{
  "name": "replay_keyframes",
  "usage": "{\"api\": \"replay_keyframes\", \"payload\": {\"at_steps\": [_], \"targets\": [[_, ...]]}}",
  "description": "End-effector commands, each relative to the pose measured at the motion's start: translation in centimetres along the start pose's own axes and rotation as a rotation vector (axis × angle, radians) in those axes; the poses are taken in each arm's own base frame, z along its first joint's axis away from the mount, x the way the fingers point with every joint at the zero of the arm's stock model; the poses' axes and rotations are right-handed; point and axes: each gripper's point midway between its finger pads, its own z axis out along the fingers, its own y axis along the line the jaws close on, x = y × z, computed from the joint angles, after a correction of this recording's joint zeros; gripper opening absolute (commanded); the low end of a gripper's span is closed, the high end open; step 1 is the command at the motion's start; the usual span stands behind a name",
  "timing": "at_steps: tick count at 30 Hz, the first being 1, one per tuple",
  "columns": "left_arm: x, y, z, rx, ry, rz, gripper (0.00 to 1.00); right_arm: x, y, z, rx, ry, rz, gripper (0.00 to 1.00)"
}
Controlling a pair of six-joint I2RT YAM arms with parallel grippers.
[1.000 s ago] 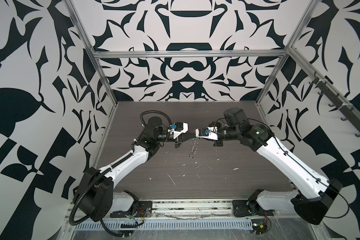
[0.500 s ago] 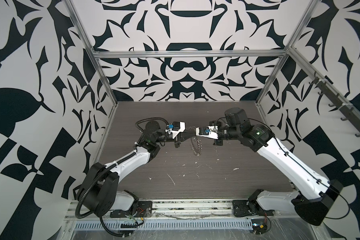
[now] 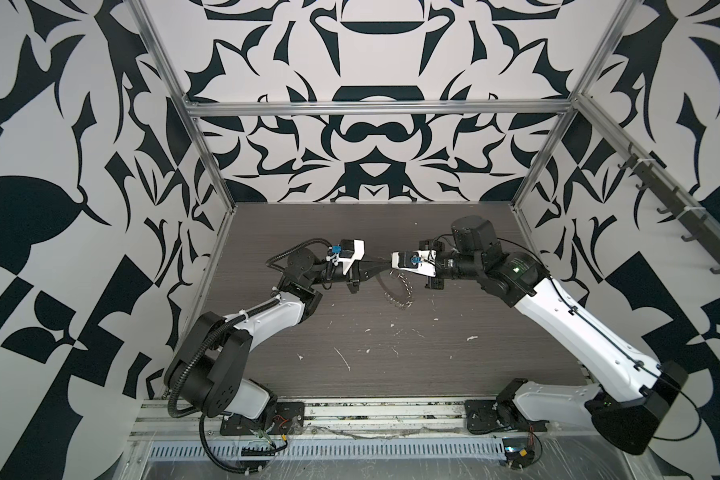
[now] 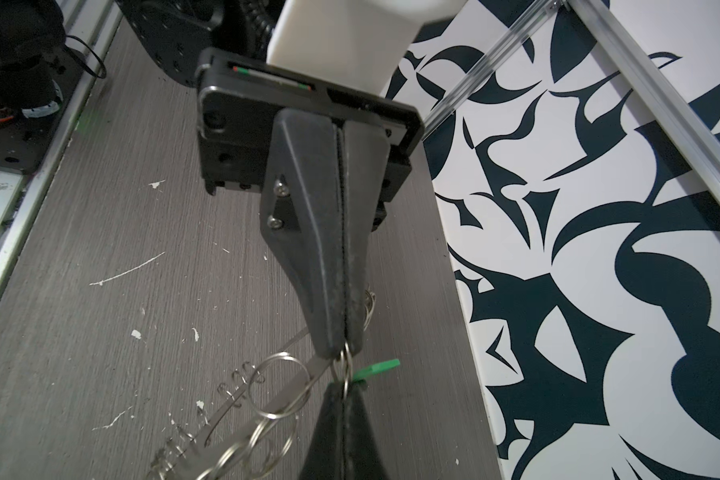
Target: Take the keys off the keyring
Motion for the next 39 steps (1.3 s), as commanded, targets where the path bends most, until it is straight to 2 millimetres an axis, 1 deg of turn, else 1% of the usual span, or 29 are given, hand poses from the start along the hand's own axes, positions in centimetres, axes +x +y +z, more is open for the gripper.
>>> {"api": "replay_keyframes", "payload": {"at_steps": [1,3,7,9,11,16,18,20,24,26,28,31,33,35,39], "targets": [[-3.6,-0.3,-0.2,-0.009,-0.090,0.099,0.00,2.0,1.3,0.7,-0.041,0.056,0.050,0.00],[-3.6,-0.2,-0.3,-0.014,-0.093,0.099,0.00,2.0,1.0,0.6,-0.038,0.039,0.081,0.00],[-3.3,-0.1,-0.5,-0.021,-0.084,0.089,0.00,0.1,0.2,-0.5,-0.033,-0.092,0.156,0.00],[-3.2,-0.1,-0.7,-0.025,-0.081,0.088,0.00,-0.2,0.1,-0.8,-0.033,-0.116,0.156,0.00],[-3.5,-0.1,-0.8,-0.027,-0.084,0.091,0.00,0.3,0.2,-0.8,-0.037,-0.110,0.161,0.00],[-4.1,-0.1,-0.9,-0.031,-0.092,0.094,0.00,3.2,0.5,0.2,-0.035,-0.008,0.143,0.00],[-4.1,0.0,-0.9,-0.029,-0.088,0.088,0.00,4.0,0.5,0.4,-0.028,0.025,0.135,0.00],[-4.0,0.1,-1.0,-0.035,-0.073,0.082,0.00,4.6,0.5,0.4,-0.021,0.050,0.123,0.00],[-2.6,1.0,-1.0,-0.090,0.027,0.086,0.00,6.3,-0.1,-0.3,0.001,0.212,0.049,0.00],[-2.3,1.3,-1.2,-0.117,0.057,0.089,0.00,6.6,-0.2,-0.4,0.009,0.247,0.019,0.00],[-2.9,1.3,-1.1,-0.122,0.040,0.100,0.00,6.6,0.0,-0.1,0.008,0.239,0.013,0.00],[-4.5,1.5,-1.0,-0.121,-0.018,0.087,0.00,7.5,0.6,0.7,-0.002,0.275,-0.002,0.00],[-5.1,1.6,-0.9,-0.120,-0.041,0.076,0.00,7.2,0.9,1.0,-0.007,0.250,0.001,0.00],[-5.3,1.7,-0.8,-0.115,-0.045,0.064,0.00,6.1,0.8,1.1,0.022,0.177,0.005,0.00],[-4.9,1.7,-0.7,-0.106,-0.036,0.055,0.00,3.7,0.9,0.7,0.023,0.051,0.028,0.00]]}}
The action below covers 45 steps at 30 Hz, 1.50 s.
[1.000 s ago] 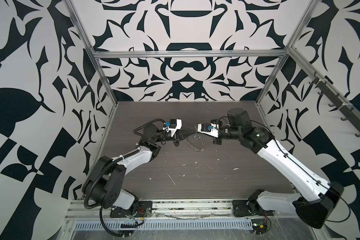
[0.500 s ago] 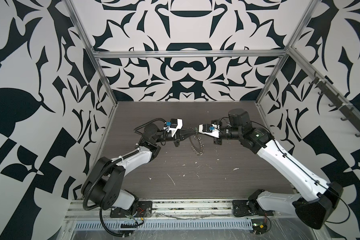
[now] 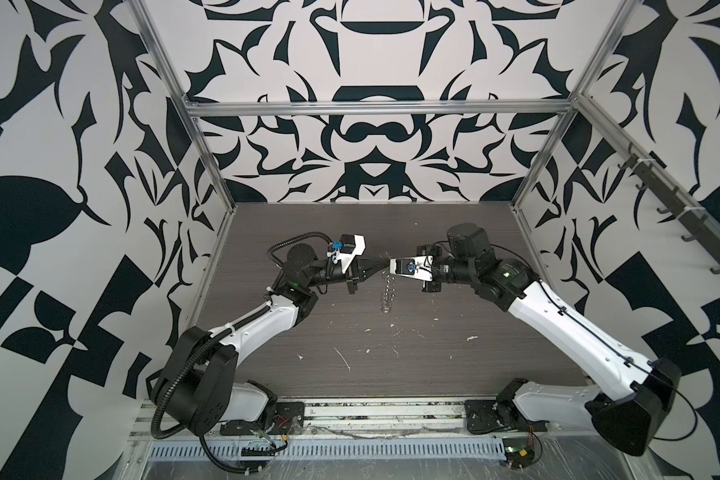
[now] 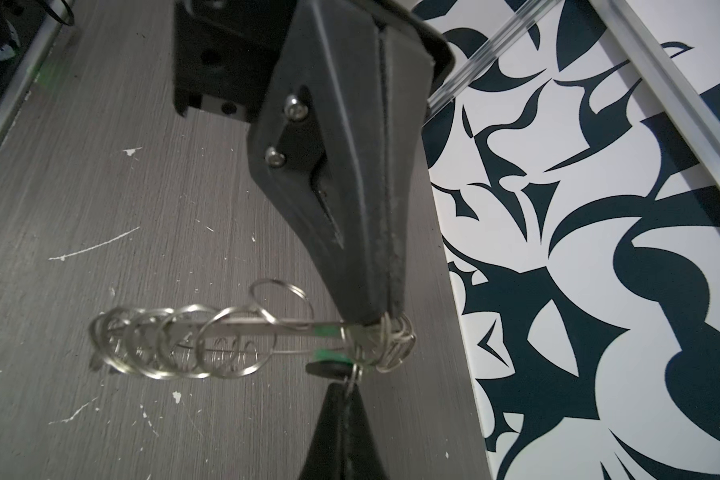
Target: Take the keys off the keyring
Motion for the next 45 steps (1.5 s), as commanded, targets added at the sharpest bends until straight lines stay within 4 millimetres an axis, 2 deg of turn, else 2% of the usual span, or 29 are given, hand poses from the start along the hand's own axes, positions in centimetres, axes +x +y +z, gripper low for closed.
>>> {"api": "replay_keyframes", "payload": {"at_steps": [1,3,5,10,13,25,42,45], "targets": [[-5.4,0.1,-0.3,-0.005,-0.124,0.151,0.00,0.4,0.6,-0.8,-0.003,0.000,0.058,0.02],[-5.3,-0.2,-0.3,0.012,-0.121,0.156,0.00,-0.7,-0.2,-1.7,0.042,-0.049,0.041,0.19],[-5.2,-0.5,-0.4,0.019,-0.118,0.157,0.00,-1.2,-1.2,-2.9,0.100,-0.080,0.029,0.25],[-4.9,-0.8,-0.6,0.030,-0.111,0.160,0.00,-3.2,-2.6,-5.7,0.118,-0.172,0.076,0.27],[-4.9,-0.9,-0.5,0.039,-0.113,0.167,0.00,-4.6,-2.9,-6.5,0.092,-0.263,0.122,0.26],[-4.7,-1.1,-0.5,0.057,-0.110,0.175,0.00,-7.2,-2.3,-5.7,-0.072,-0.390,0.221,0.23],[-4.5,-1.3,-0.5,0.075,-0.109,0.176,0.00,-7.7,-1.9,-3.5,-0.141,-0.360,0.219,0.20],[-4.6,-1.3,-0.5,0.076,-0.111,0.179,0.00,-7.6,-1.9,-3.3,-0.144,-0.350,0.218,0.17]]}}
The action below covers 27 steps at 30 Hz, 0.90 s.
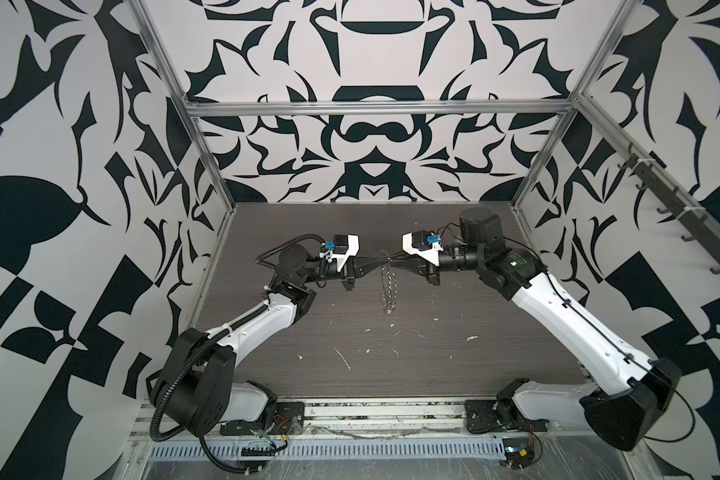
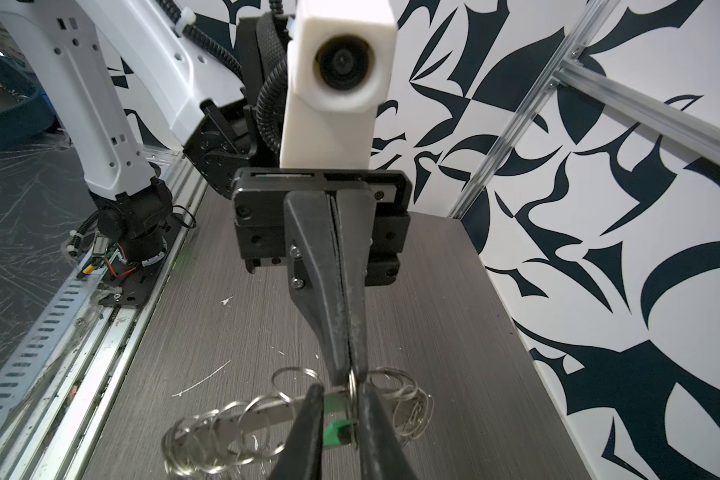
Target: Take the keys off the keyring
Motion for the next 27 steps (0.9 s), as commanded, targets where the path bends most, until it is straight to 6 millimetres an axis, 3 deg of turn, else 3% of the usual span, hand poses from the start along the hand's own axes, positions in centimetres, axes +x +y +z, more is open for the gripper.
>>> {"api": "replay_keyframes", "payload": {"at_steps": [1,12,18,20,21,24,27], "targets": [[-1.8,-0.1,0.0,0.011,-0.038,0.059,0.00,-1.7,-0.2,-0.5,0.010,-0.015,-0.038,0.16],[-2.1,-0.2,0.0,0.015,-0.046,0.064,0.00,-0.3,-0.2,0.0,0.002,0.021,-0.024,0.15],[-2.1,-0.3,0.0,0.019,-0.043,0.058,0.00,-0.6,-0.2,0.0,-0.001,0.015,-0.028,0.00],[-1.9,-0.3,0.0,0.015,-0.039,0.052,0.00,-0.8,-0.3,-0.1,-0.003,0.020,-0.031,0.00],[-1.8,-0.2,0.0,0.008,-0.037,0.048,0.04,-0.7,-0.3,-0.1,-0.003,0.026,-0.032,0.00],[-1.3,0.1,-0.3,-0.012,-0.024,0.043,0.28,-0.4,-0.4,-0.4,-0.004,0.079,-0.044,0.00],[-1.3,0.3,-0.8,-0.027,-0.016,0.046,0.34,0.7,-0.4,-1.0,-0.008,0.198,-0.060,0.00]]}}
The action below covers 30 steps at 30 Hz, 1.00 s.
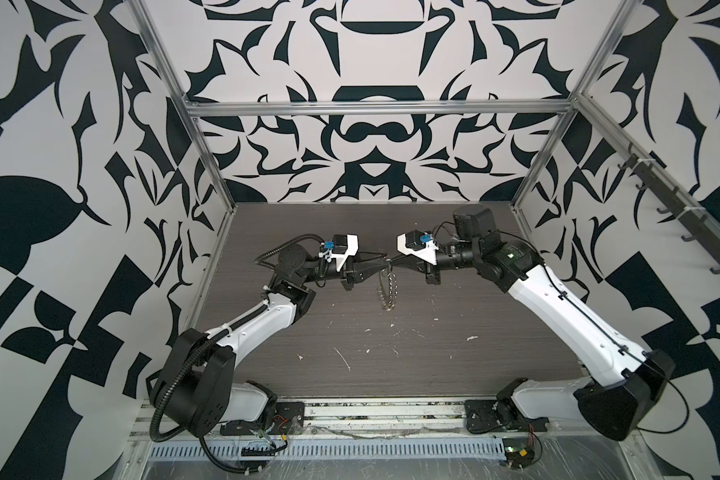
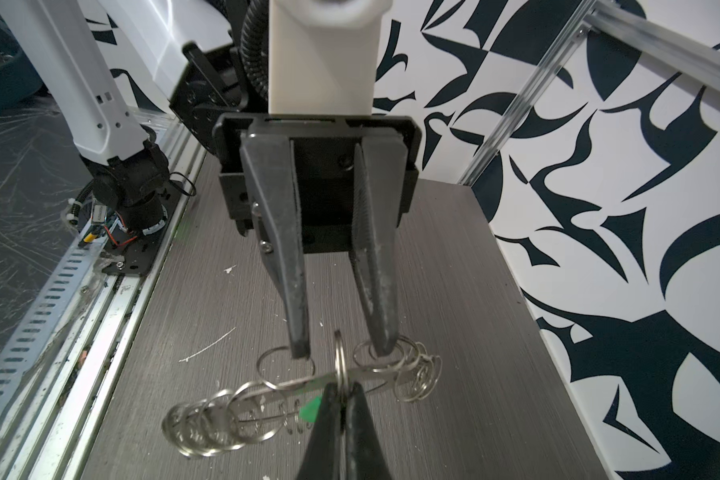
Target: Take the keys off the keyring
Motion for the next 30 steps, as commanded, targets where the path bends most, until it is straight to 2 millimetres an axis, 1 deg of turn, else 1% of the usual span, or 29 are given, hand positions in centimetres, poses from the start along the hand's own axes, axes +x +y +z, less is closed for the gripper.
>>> {"api": "replay_keyframes", "payload": {"at_steps": [1,4,7,11,14,20,24,30], "targets": [[-1.1,0.1,-0.6,-0.021,-0.012,0.036,0.35,-0.3,-0.1,-1.4,0.013,0.123,-0.077,0.00],[-0.8,0.1,-0.6,-0.022,0.001,0.034,0.35,0.9,-0.2,-1.8,-0.009,0.266,-0.083,0.00],[-0.4,0.2,-0.6,-0.019,0.007,0.029,0.34,1.6,-0.4,-1.8,-0.016,0.361,-0.087,0.00],[0.0,0.5,-0.5,-0.020,-0.003,0.019,0.33,2.1,-0.8,-1.7,-0.018,0.482,-0.105,0.00],[0.1,0.8,-0.3,-0.016,-0.018,0.010,0.33,2.3,-1.3,-1.6,-0.006,0.531,-0.121,0.00],[0.6,1.2,-0.1,-0.014,-0.032,-0.003,0.33,1.6,-1.5,-1.7,0.002,0.583,-0.139,0.00],[0.7,1.3,0.1,-0.011,-0.039,-0.006,0.31,0.8,-1.8,-1.6,0.014,0.579,-0.157,0.00],[1.0,1.4,0.5,-0.008,-0.047,-0.010,0.31,0.1,-1.9,-1.2,0.014,0.597,-0.176,0.00]]}}
